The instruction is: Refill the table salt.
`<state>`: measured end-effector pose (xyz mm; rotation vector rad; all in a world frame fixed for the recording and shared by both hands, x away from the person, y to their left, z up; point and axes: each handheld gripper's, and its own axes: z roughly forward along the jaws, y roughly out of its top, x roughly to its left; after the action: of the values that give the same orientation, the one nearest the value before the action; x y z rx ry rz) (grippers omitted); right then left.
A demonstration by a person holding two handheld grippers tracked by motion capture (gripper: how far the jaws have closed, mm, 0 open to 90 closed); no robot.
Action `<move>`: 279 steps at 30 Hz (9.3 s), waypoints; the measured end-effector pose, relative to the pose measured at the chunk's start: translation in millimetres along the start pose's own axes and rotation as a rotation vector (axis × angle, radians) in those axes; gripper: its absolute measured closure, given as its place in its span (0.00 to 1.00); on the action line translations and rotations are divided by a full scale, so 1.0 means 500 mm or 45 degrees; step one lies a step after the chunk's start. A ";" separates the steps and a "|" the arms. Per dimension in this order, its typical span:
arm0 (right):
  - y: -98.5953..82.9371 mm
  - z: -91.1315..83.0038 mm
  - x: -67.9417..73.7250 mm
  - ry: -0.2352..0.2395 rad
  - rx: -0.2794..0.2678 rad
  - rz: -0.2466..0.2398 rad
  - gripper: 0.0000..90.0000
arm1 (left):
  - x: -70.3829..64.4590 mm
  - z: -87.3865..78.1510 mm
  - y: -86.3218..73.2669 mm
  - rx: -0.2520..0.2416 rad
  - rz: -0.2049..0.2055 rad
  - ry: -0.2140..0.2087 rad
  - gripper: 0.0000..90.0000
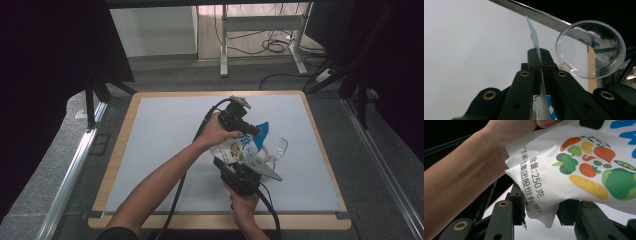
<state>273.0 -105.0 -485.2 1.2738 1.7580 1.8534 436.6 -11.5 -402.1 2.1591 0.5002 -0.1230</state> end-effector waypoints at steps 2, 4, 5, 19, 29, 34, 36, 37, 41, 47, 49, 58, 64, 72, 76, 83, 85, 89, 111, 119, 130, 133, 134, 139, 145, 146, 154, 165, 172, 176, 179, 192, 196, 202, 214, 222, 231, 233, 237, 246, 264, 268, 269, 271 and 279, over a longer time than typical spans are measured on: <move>0.001 -0.001 0.001 -0.003 -0.002 0.000 0.71 | 0.000 0.000 0.001 0.000 0.004 -0.002 0.99; 0.001 -0.001 0.001 -0.005 -0.004 -0.004 0.71 | -0.001 0.001 0.001 0.002 0.005 0.000 0.99; 0.001 -0.001 0.001 -0.005 -0.005 -0.003 0.71 | -0.001 0.001 0.002 0.004 0.005 0.001 0.99; -0.006 0.004 0.003 -0.009 -0.002 -0.006 0.71 | 0.002 0.002 -0.005 0.011 -0.003 0.007 0.99; -0.003 0.002 0.001 -0.016 -0.010 0.010 0.71 | 0.001 0.006 0.001 0.024 0.011 0.008 0.99; -0.003 0.002 0.001 -0.009 -0.009 0.009 0.71 | 0.000 0.005 0.000 0.017 0.003 0.011 0.99; -0.003 0.002 0.001 -0.008 -0.006 0.005 0.71 | 0.002 0.004 -0.001 0.020 0.006 0.011 0.99; -0.003 0.003 0.000 -0.007 -0.006 0.005 0.71 | 0.001 0.004 -0.002 0.015 0.001 0.010 0.99; -0.004 0.003 0.000 -0.006 -0.003 0.002 0.71 | 0.003 0.003 -0.003 0.015 0.000 0.011 0.99; -0.005 0.005 -0.001 0.002 0.004 0.000 0.71 | 0.004 0.003 -0.006 0.011 -0.002 0.010 0.99; -0.005 0.005 -0.001 0.003 0.005 -0.003 0.71 | 0.004 0.002 -0.007 0.008 -0.007 0.011 0.99; -0.006 0.006 0.002 0.000 0.003 -0.002 0.71 | 0.003 0.001 -0.007 0.009 -0.005 0.008 0.99; -0.005 0.003 0.002 -0.004 -0.002 0.001 0.71 | 0.001 0.003 -0.004 0.016 0.000 0.009 0.99; -0.005 0.003 0.002 -0.001 -0.002 -0.002 0.71 | 0.001 0.002 -0.005 0.010 0.000 0.009 0.99; -0.006 0.005 0.000 0.003 0.006 -0.007 0.71 | 0.004 0.002 -0.009 0.006 -0.004 0.010 0.99; -0.011 0.006 -0.003 0.009 0.014 -0.019 0.71 | 0.002 0.001 -0.013 -0.004 -0.005 0.017 0.99; -0.012 0.006 -0.003 0.010 0.013 -0.025 0.71 | 0.002 0.001 -0.014 -0.006 -0.002 0.018 0.99; -0.014 0.007 -0.003 0.008 0.014 -0.028 0.71 | 0.003 0.001 -0.017 -0.013 -0.008 0.019 0.99; -0.015 0.004 0.002 -0.040 -0.009 -0.062 0.70 | 0.003 0.003 -0.012 -0.027 -0.010 0.013 0.99; -0.020 0.006 0.002 -0.040 -0.008 -0.075 0.70 | 0.001 0.000 -0.015 -0.036 -0.004 0.018 0.99; -0.024 0.005 -0.003 -0.048 0.001 -0.085 0.69 | 0.004 0.001 -0.017 -0.047 -0.012 0.018 0.99; -0.025 0.005 -0.003 -0.046 0.003 -0.084 0.69 | 0.002 0.000 -0.019 -0.054 -0.008 0.020 0.99; -0.025 0.005 -0.003 -0.045 0.004 -0.085 0.69 | 0.002 -0.001 -0.019 -0.056 -0.007 0.021 0.99; -0.029 0.005 -0.003 -0.043 0.008 -0.091 0.68 | 0.002 -0.005 -0.023 -0.067 -0.008 0.022 0.99; -0.032 0.005 -0.005 -0.043 0.013 -0.099 0.68 | 0.005 -0.008 -0.027 -0.074 -0.011 0.022 0.99; -0.033 0.005 -0.006 -0.043 0.015 -0.104 0.68 | 0.004 -0.008 -0.027 -0.081 -0.015 0.020 0.99; -0.044 0.001 -0.013 -0.061 0.045 -0.131 0.68 | 0.003 -0.016 -0.036 -0.104 -0.018 0.015 0.99; -0.060 -0.003 -0.018 -0.107 0.125 -0.260 0.66 | 0.002 -0.031 -0.053 -0.128 -0.026 0.013 0.99; -0.068 -0.005 -0.026 -0.120 0.190 -0.305 0.64 | 0.001 -0.039 -0.067 -0.155 -0.039 0.008 0.99; -0.072 -0.005 -0.030 -0.135 0.221 -0.326 0.63 | 0.002 -0.046 -0.074 -0.172 -0.053 0.008 0.99; -0.074 -0.002 -0.037 -0.141 0.257 -0.330 0.61 | 0.002 -0.049 -0.078 -0.176 -0.057 0.013 0.99; -0.073 0.001 -0.050 -0.149 0.365 -0.300 0.58 | -0.004 -0.061 -0.094 -0.218 -0.067 0.014 0.99; -0.076 0.001 -0.056 -0.148 0.389 -0.289 0.56 | -0.011 -0.066 -0.098 -0.235 -0.060 0.019 0.99; -0.072 -0.009 -0.062 -0.138 0.412 -0.287 0.53 | -0.012 -0.077 -0.106 -0.279 -0.081 0.030 0.99; -0.068 -0.021 -0.081 -0.104 0.452 -0.227 0.48 | -0.003 -0.094 -0.127 -0.316 -0.100 0.050 0.99; -0.065 -0.023 -0.083 -0.099 0.450 -0.228 0.48 | 0.005 -0.104 -0.145 -0.340 -0.120 0.045 0.99; -0.066 -0.034 -0.094 -0.117 0.451 -0.241 0.48 | 0.009 -0.122 -0.164 -0.374 -0.133 0.050 0.99; -0.064 -0.040 -0.100 -0.125 0.450 -0.238 0.48 | 0.013 -0.129 -0.170 -0.385 -0.141 0.054 0.99; -0.059 -0.049 -0.111 -0.139 0.435 -0.233 0.48 | 0.022 -0.140 -0.181 -0.402 -0.155 0.066 0.99; -0.061 -0.069 -0.128 -0.140 0.431 -0.219 0.48 | 0.039 -0.166 -0.209 -0.428 -0.191 0.109 0.99; -0.060 -0.069 -0.125 -0.140 0.404 -0.259 0.47 | 0.089 -0.228 -0.259 -0.493 -0.230 0.279 0.99; -0.062 -0.067 -0.124 -0.136 0.410 -0.258 0.47 | 0.096 -0.238 -0.278 -0.509 -0.250 0.319 0.99; -0.062 -0.067 -0.124 -0.136 0.410 -0.258 0.47 | 0.098 -0.240 -0.284 -0.512 -0.259 0.326 0.99; -0.063 -0.067 -0.124 -0.135 0.411 -0.256 0.47 | 0.102 -0.244 -0.294 -0.512 -0.271 0.337 0.99; -0.065 -0.065 -0.124 -0.131 0.421 -0.258 0.47 | 0.103 -0.269 -0.324 -0.540 -0.292 0.413 0.99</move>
<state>272.9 -164.1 -534.7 1.2200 2.1099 1.4050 407.1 195.8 -457.4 1.7056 0.8763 0.1961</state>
